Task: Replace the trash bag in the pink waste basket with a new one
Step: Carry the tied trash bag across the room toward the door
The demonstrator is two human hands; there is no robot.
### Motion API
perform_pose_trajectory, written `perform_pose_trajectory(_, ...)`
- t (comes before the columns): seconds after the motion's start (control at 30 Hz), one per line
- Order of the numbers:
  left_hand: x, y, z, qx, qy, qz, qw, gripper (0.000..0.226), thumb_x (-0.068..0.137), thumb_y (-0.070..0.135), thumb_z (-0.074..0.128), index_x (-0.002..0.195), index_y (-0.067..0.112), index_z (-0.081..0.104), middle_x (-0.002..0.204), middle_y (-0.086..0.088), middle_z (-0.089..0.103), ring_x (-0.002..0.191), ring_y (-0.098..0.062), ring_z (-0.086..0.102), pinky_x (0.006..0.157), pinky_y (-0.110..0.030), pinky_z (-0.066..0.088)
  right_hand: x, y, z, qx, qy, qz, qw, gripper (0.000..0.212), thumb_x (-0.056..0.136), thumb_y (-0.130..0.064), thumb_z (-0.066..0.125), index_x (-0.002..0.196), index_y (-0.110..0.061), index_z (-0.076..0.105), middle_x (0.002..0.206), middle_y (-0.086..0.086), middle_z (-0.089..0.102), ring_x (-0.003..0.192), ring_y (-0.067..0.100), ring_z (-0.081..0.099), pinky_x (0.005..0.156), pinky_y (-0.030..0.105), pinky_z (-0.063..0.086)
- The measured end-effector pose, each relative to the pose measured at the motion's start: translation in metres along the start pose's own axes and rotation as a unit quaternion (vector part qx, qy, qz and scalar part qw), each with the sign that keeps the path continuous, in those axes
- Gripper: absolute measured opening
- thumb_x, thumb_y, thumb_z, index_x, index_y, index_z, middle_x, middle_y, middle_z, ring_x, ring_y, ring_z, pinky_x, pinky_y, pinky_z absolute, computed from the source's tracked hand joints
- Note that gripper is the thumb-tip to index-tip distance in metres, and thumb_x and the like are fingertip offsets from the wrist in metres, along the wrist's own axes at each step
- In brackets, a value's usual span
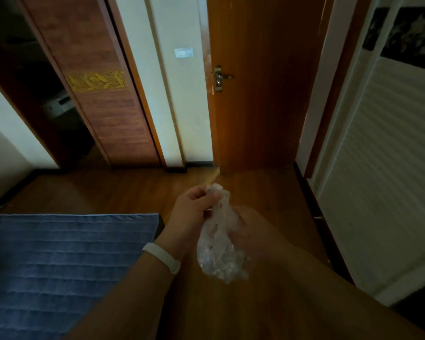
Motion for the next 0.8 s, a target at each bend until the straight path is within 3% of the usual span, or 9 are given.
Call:
perform_pose_trajectory(0.13, 0.062, 0.017, -0.003, 0.025, 0.02, 0.014, 0.999, 0.01, 0.088, 0.014, 0.067, 0.092, 0.016, 0.075, 0.092, -0.009, 0.073, 0.087, -0.026, 0.068, 0.081, -0.04, 0.055, 0.062, 0.006, -0.018, -0.01, -0.008, -0.006, 1.0, 0.063, 0.085, -0.073, 0.039, 0.136, -0.037, 0.036, 0.131, -0.018, 0.039, 0.123, 0.008, 0.043, 0.104, 0.037, 0.04)
perform_pose_trajectory(0.3, 0.129, 0.028, -0.023, 0.022, 0.023, 0.015, 0.999, 0.013, 0.089, 0.014, 0.067, 0.099, 0.009, 0.073, 0.088, -0.01, 0.071, 0.084, -0.026, 0.065, 0.077, -0.037, 0.052, 0.125, 0.002, -0.029, -0.014, 0.003, -0.024, 1.0, 0.05, 0.091, -0.049, 0.054, 0.135, -0.03, 0.041, 0.13, -0.015, 0.045, 0.121, 0.009, 0.047, 0.103, 0.035, 0.041)
perform_pose_trajectory(0.43, 0.189, 0.021, -0.044, 0.007, 0.016, -0.006, 1.0, 0.013, 0.088, 0.013, 0.067, 0.099, 0.009, 0.072, 0.088, -0.01, 0.07, 0.084, -0.027, 0.065, 0.078, -0.039, 0.054, 0.19, 0.011, -0.018, -0.039, -0.013, -0.031, 0.999, 0.047, 0.089, -0.058, 0.047, 0.131, -0.041, 0.036, 0.128, -0.021, 0.042, 0.115, 0.002, 0.044, 0.1, 0.033, 0.041)
perform_pose_trajectory(0.57, 0.26, 0.021, -0.072, 0.012, -0.008, -0.007, 1.0, 0.013, 0.088, 0.016, 0.067, 0.099, 0.013, 0.073, 0.096, -0.012, 0.07, 0.091, -0.031, 0.066, 0.089, -0.049, 0.054, 0.26, 0.006, -0.012, -0.051, 0.002, -0.018, 0.999, 0.049, 0.089, -0.062, 0.046, 0.132, -0.04, 0.036, 0.13, -0.019, 0.044, 0.114, 0.003, 0.047, 0.098, 0.036, 0.045)
perform_pose_trajectory(0.8, 0.387, 0.052, -0.132, 0.044, -0.051, -0.001, 0.998, 0.016, 0.091, 0.018, 0.063, 0.105, 0.013, 0.071, 0.097, -0.009, 0.072, 0.093, -0.026, 0.069, 0.079, -0.035, 0.056, 0.387, -0.021, -0.016, -0.092, 0.016, -0.006, 0.996, 0.053, 0.092, -0.051, 0.05, 0.139, -0.033, 0.032, 0.139, -0.015, 0.037, 0.119, 0.005, 0.042, 0.097, 0.028, 0.041)
Point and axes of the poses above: each hand's wrist, its own x-axis towards the middle knuckle, its own z-axis out of the palm, y = z × x, the point moved 6 cm from there along x, towards the middle knuckle
